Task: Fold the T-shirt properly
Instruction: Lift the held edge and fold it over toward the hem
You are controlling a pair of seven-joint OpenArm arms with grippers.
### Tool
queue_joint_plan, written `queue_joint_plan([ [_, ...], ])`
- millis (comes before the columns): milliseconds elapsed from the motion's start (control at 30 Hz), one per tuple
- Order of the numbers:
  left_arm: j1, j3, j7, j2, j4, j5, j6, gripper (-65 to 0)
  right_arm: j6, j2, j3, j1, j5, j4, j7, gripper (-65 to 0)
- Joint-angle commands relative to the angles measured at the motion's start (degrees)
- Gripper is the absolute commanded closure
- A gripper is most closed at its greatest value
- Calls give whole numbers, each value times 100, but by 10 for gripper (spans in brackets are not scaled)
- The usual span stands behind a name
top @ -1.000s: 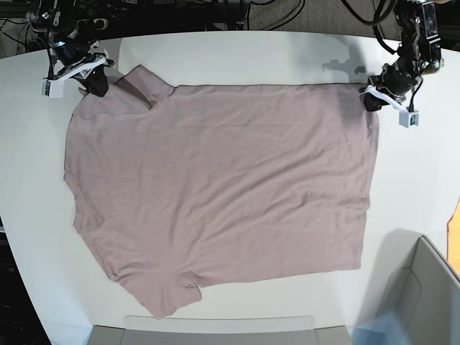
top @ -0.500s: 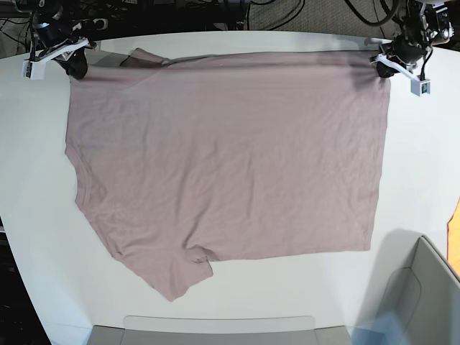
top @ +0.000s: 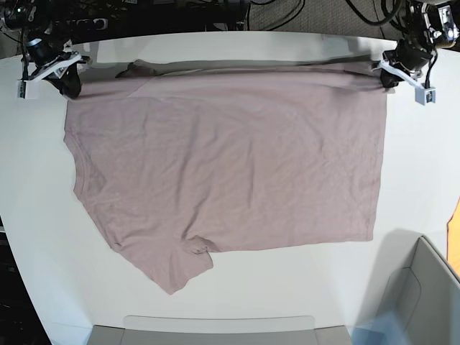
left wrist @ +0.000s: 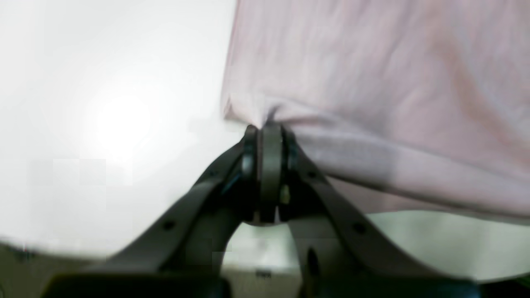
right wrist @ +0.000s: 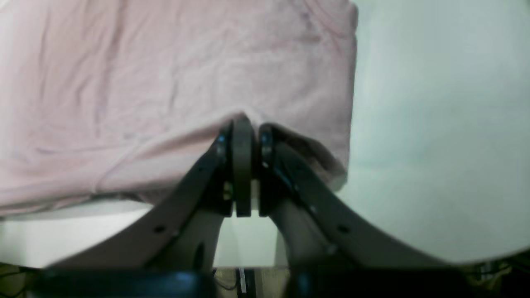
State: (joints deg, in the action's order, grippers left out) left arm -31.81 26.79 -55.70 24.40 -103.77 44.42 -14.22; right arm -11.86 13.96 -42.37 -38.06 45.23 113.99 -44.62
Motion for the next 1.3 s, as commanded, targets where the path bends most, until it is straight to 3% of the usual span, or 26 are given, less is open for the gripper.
queue_joint_plan([
  [0, 82, 51, 89, 105, -98, 10, 28, 0, -41, 77, -31, 101, 61, 77, 45, 0],
  [133, 390, 51, 27, 105, -98, 10, 37, 0, -41, 77, -22, 496, 44, 69, -325, 0],
  [300, 970, 60, -474, 105, -28, 2, 46, 0, -41, 77, 66, 1015, -536, -2, -588, 0],
  [633, 1876, 25, -562, 114, 693, -16, 46, 0, -41, 77, 918, 1815, -1398, -529, -597, 0],
  [933, 2632, -353, -544, 114, 1106, -1229, 20, 0, -41, 77, 1402, 2659, -1961, -934, -606, 0],
  [1267, 3124, -380, -553, 105, 1238, -1361, 20, 0, -41, 165, 1551, 3389, -1978, -1734, -580, 0],
])
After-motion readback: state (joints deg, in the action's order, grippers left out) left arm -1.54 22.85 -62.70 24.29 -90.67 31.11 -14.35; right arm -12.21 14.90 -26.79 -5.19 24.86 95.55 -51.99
